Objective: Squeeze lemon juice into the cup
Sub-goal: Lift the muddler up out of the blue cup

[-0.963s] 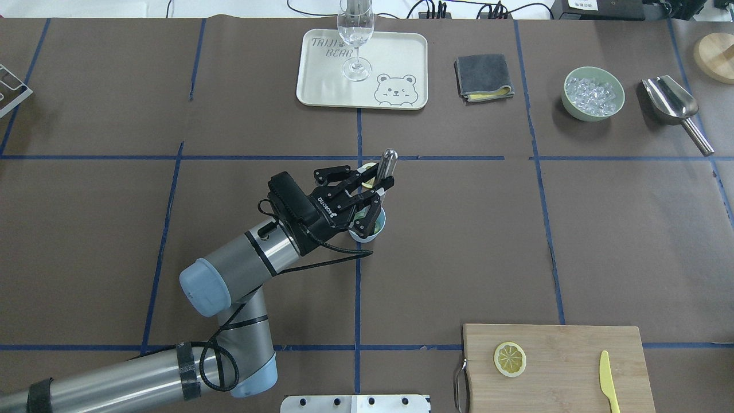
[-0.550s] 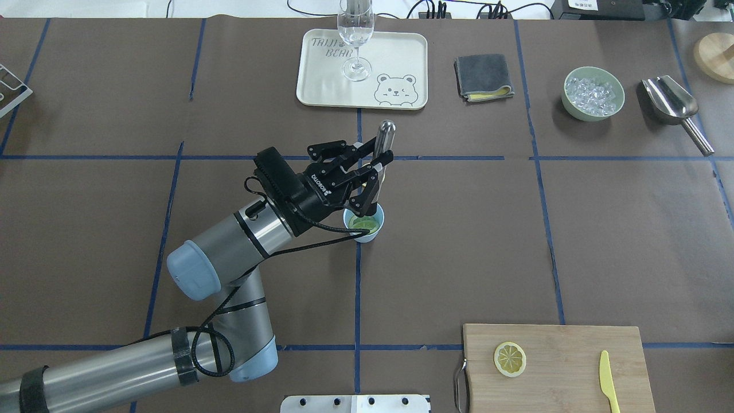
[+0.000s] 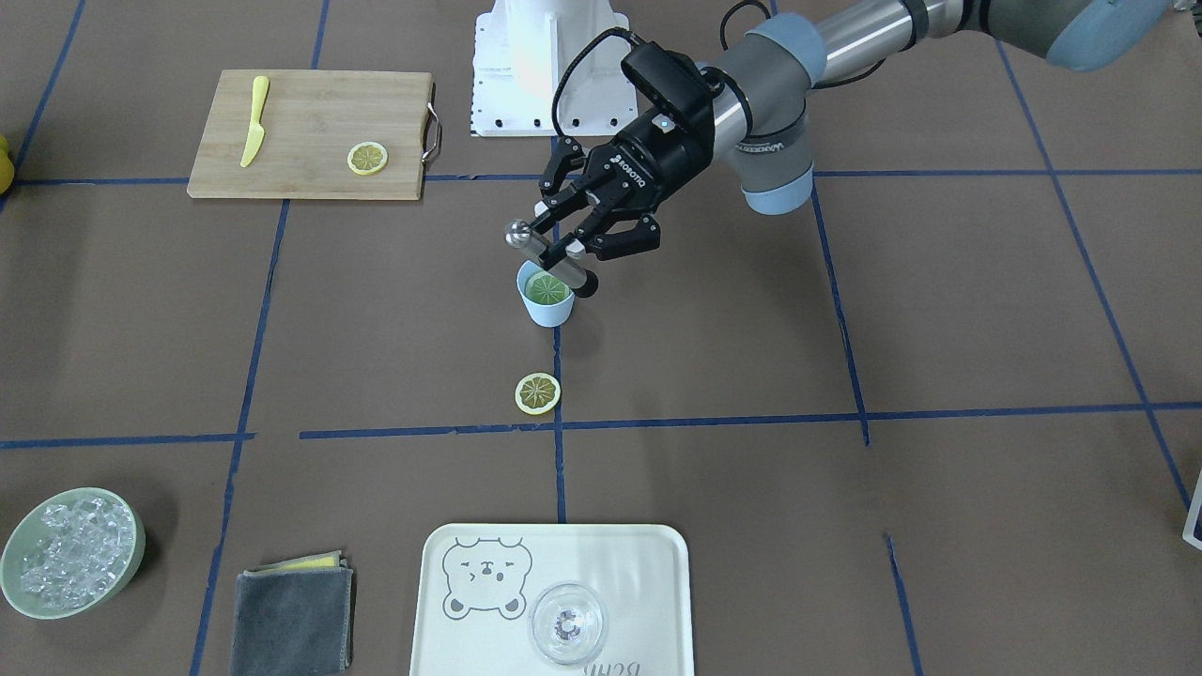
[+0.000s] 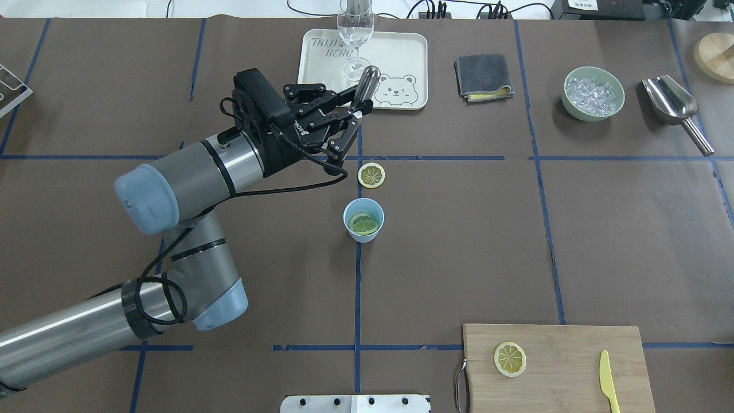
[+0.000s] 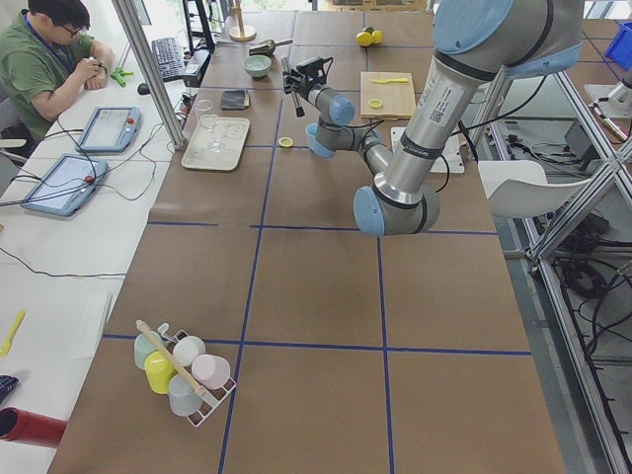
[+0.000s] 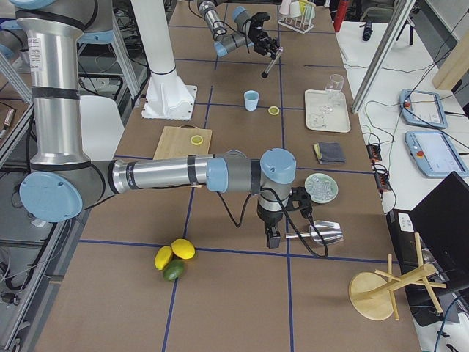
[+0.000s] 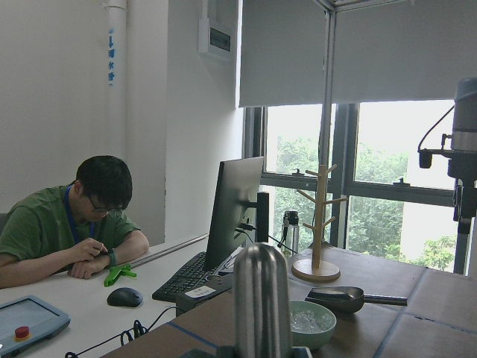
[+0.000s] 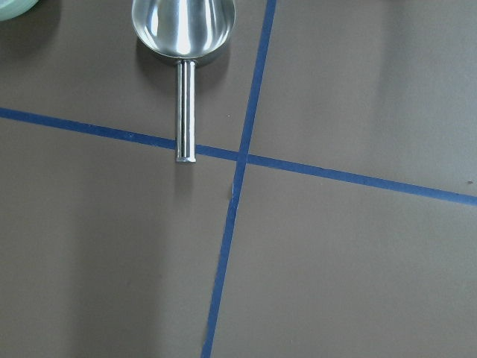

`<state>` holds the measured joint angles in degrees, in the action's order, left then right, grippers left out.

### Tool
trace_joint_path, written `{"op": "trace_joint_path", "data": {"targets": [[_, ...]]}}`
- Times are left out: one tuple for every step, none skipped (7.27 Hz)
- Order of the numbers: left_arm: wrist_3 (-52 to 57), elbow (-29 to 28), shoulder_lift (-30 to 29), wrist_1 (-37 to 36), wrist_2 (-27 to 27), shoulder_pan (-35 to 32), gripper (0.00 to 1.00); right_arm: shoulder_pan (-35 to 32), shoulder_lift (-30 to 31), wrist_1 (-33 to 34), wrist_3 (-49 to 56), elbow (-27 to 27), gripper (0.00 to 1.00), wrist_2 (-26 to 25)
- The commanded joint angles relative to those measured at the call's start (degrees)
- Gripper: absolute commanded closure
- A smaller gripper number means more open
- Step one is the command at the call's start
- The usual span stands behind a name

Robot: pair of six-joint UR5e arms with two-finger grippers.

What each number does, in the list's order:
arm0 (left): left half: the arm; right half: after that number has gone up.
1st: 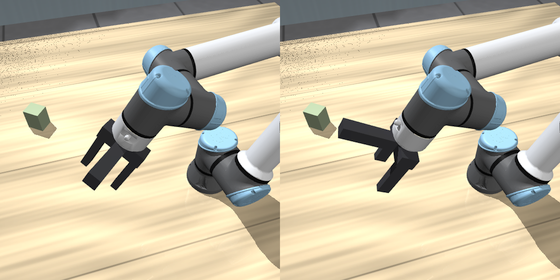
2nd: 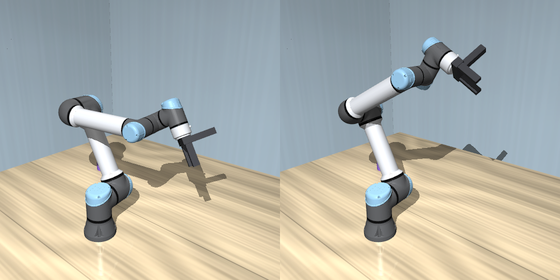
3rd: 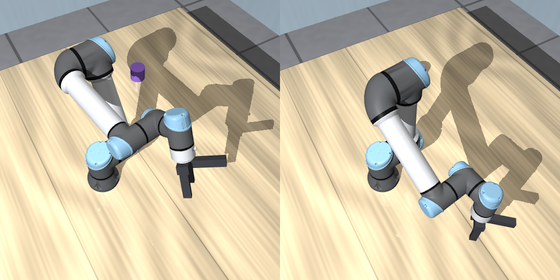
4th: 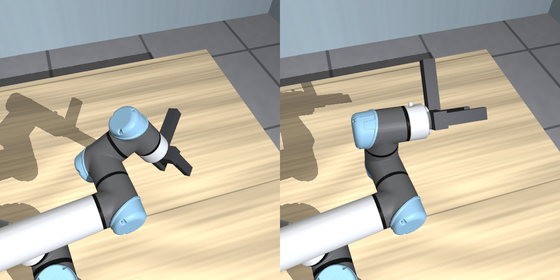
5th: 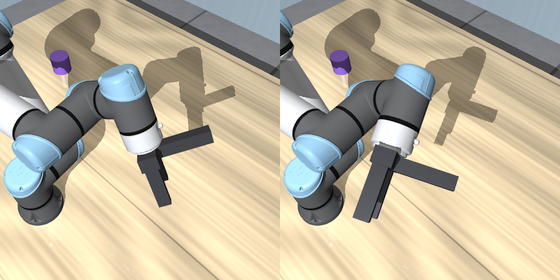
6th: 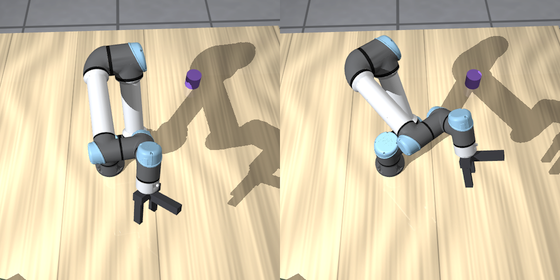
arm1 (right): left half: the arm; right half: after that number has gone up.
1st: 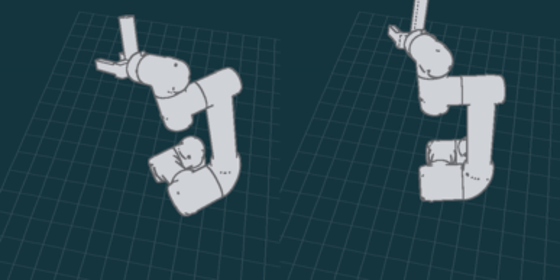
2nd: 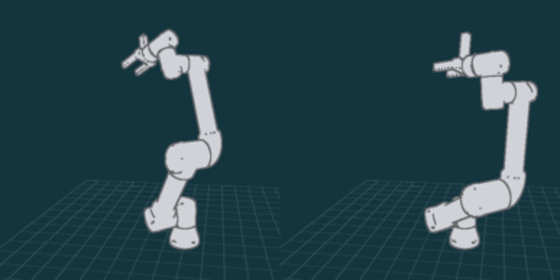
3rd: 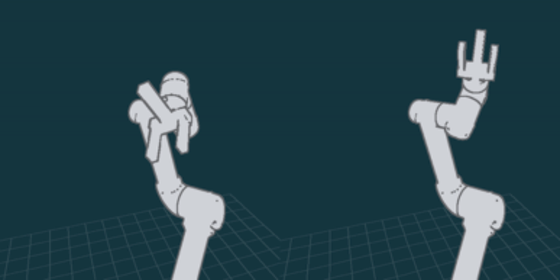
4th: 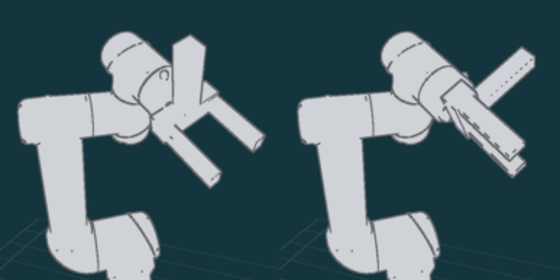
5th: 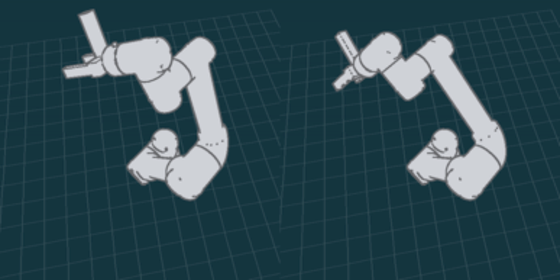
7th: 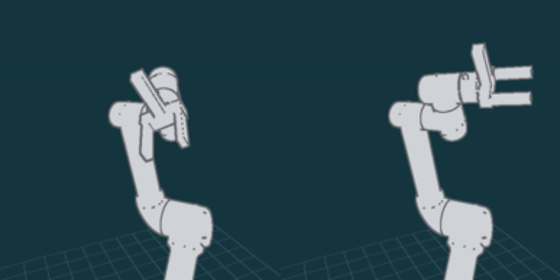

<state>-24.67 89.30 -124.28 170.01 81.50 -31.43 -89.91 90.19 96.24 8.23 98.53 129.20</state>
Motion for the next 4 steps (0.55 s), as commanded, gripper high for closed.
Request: {"op": "trace_joint_path", "data": {"targets": [[-3.1, 8.74, 5.43, -19.69, 8.89, -5.28, 1.0, 0.0, 0.16, 0.0, 0.12, -0.1, 0.0, 0.0], [-3.1, 11.92, 7.02, -29.9, 13.55, -8.1, 1.0, 0.0, 0.16, 0.0, 0.12, -0.1, 0.0, 0.0], [-3.1, 12.47, 8.69, -34.7, 18.29, -11.08, 1.0, 0.0, 0.16, 0.0, 0.21, -0.18, 0.0, 0.0], [-3.1, 12.47, 10.1, -40.05, 24.26, -15.46, 1.0, 0.0, 0.33, 0.0, 0.21, -0.62, 0.0, 0.0]]}}
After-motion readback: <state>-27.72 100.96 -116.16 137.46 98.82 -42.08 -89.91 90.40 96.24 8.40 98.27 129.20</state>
